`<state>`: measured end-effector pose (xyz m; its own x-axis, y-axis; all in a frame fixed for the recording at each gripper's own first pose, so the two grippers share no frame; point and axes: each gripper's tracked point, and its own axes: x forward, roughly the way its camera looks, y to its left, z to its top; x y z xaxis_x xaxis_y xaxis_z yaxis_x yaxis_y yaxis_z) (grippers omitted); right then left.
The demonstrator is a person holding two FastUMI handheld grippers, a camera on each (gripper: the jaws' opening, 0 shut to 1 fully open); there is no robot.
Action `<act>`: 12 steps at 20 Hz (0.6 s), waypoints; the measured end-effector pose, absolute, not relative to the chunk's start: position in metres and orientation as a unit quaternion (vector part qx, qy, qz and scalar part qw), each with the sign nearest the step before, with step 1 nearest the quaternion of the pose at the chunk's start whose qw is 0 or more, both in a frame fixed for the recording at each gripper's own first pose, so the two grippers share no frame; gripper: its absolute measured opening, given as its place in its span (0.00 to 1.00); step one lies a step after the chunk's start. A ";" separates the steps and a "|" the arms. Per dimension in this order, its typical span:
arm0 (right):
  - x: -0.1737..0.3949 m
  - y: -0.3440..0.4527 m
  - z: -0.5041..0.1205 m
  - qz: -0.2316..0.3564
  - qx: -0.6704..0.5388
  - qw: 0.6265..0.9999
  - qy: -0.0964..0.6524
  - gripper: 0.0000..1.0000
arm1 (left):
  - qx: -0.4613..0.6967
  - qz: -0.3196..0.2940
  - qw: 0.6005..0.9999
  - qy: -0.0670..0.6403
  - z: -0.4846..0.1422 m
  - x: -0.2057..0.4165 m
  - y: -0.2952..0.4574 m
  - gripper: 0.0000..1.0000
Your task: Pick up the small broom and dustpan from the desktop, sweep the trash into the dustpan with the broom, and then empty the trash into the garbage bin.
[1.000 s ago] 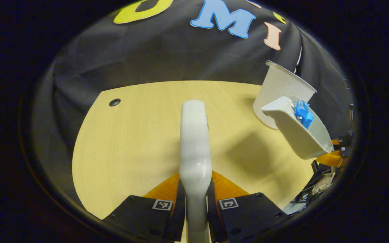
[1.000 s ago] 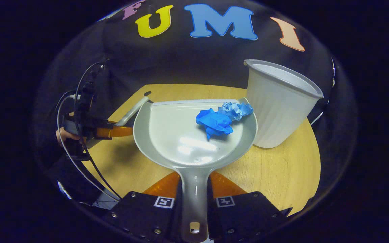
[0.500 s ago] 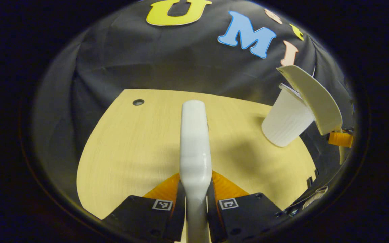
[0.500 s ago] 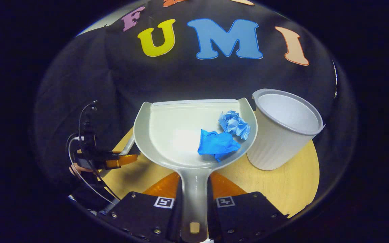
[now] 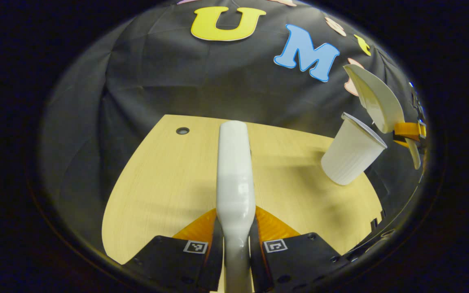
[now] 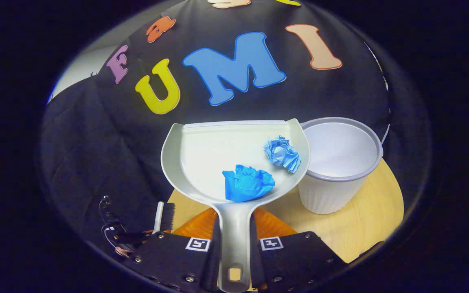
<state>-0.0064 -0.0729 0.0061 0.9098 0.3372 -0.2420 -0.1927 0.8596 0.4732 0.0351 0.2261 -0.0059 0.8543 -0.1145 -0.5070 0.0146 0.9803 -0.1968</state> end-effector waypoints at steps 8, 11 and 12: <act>0.016 -0.120 0.027 0.133 0.440 0.879 0.124 0.30 | -0.065 -0.034 0.961 0.265 -0.002 0.030 0.220 0.38; 0.012 -0.135 0.035 0.137 0.527 0.832 0.106 0.30 | -0.056 -0.039 0.962 0.266 -0.003 0.028 0.210 0.38; 0.011 -0.138 0.041 0.144 0.563 0.808 0.098 0.30 | -0.051 -0.040 0.962 0.267 -0.003 0.028 0.207 0.36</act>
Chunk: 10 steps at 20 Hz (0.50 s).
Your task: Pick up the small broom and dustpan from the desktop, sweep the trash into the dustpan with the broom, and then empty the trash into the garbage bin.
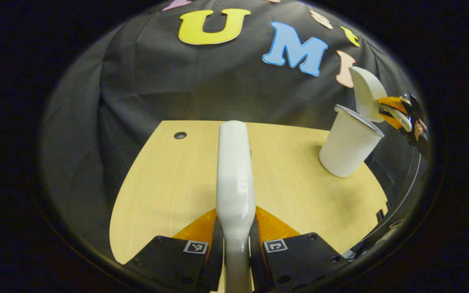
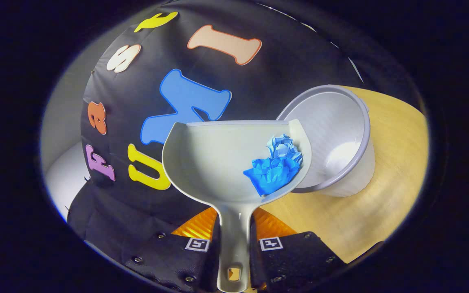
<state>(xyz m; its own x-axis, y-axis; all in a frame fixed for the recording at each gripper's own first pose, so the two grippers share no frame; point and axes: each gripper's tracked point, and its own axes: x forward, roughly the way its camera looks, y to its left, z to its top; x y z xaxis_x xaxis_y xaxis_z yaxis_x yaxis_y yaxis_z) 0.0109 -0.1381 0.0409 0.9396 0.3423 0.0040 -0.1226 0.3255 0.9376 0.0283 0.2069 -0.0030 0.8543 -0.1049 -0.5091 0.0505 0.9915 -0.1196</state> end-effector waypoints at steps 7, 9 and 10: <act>0.001 -0.163 0.052 0.194 0.700 0.684 0.072 0.30 | -0.043 -0.056 0.960 0.271 -0.006 0.027 0.176 0.36; -0.002 -0.165 0.052 0.200 0.704 0.677 0.074 0.30 | -0.042 -0.059 0.960 0.271 -0.005 0.028 0.167 0.36; -0.003 -0.166 0.054 0.205 0.706 0.673 0.075 0.30 | -0.043 -0.059 0.960 0.270 -0.004 0.028 0.163 0.36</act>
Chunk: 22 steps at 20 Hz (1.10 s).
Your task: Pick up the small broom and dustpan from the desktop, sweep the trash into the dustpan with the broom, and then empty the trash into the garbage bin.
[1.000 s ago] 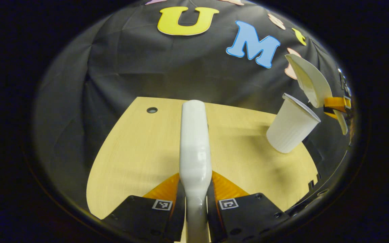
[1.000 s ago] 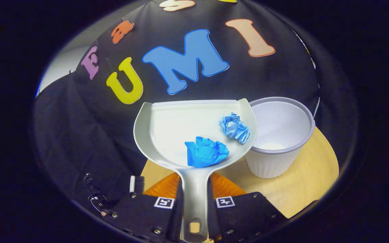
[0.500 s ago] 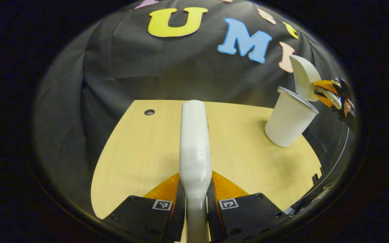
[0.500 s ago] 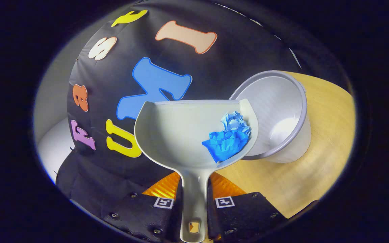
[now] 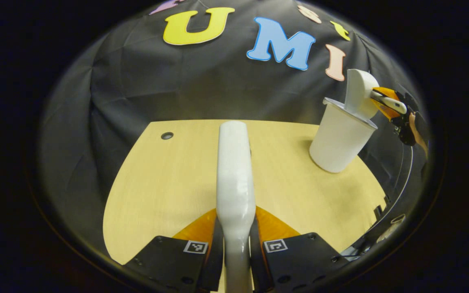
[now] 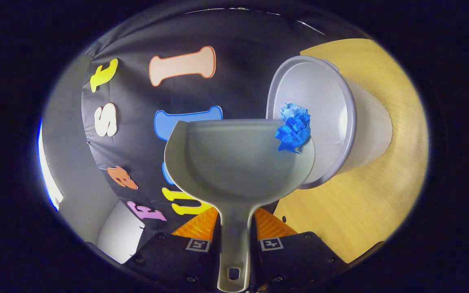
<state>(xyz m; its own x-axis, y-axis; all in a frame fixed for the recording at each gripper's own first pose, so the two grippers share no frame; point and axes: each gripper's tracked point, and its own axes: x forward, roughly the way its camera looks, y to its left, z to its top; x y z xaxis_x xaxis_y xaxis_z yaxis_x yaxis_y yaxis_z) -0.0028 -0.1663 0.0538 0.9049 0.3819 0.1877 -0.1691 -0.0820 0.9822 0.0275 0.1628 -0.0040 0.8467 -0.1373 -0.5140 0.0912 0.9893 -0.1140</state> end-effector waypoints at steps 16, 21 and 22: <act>-0.049 -0.144 0.019 0.187 0.469 0.858 0.090 0.30 | -0.088 -0.014 0.967 0.238 0.002 0.013 0.095 0.36; -0.075 -0.113 -0.023 0.141 0.311 0.935 0.097 0.30 | -0.099 -0.029 0.961 0.255 -0.018 0.013 0.084 0.36; -0.078 -0.108 -0.033 0.131 0.281 0.946 0.099 0.30 | -0.100 -0.032 0.960 0.259 -0.021 0.013 0.084 0.36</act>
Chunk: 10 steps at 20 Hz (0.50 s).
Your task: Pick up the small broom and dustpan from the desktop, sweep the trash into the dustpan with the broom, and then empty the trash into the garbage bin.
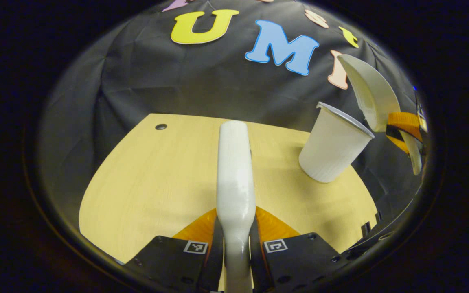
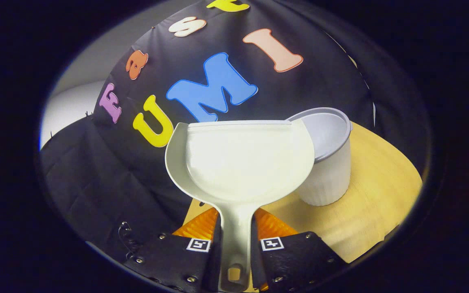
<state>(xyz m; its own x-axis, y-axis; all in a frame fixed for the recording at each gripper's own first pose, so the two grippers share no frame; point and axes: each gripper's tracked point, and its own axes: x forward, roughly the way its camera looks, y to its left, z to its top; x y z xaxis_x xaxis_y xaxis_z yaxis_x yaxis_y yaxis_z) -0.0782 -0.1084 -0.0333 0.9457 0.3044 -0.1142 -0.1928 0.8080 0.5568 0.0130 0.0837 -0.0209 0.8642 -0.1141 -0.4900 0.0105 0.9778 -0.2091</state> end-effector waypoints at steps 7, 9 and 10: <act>-0.075 -0.078 -0.115 0.065 0.158 0.973 0.155 0.30 | -0.078 -0.038 0.944 0.317 -0.066 0.015 0.090 0.36; -0.069 -0.072 -0.134 0.036 0.103 0.981 0.160 0.29 | -0.075 -0.043 0.938 0.334 -0.078 0.016 0.088 0.36; -0.065 -0.071 -0.139 0.023 0.075 0.984 0.163 0.30 | -0.076 -0.047 0.936 0.339 -0.082 0.016 0.087 0.36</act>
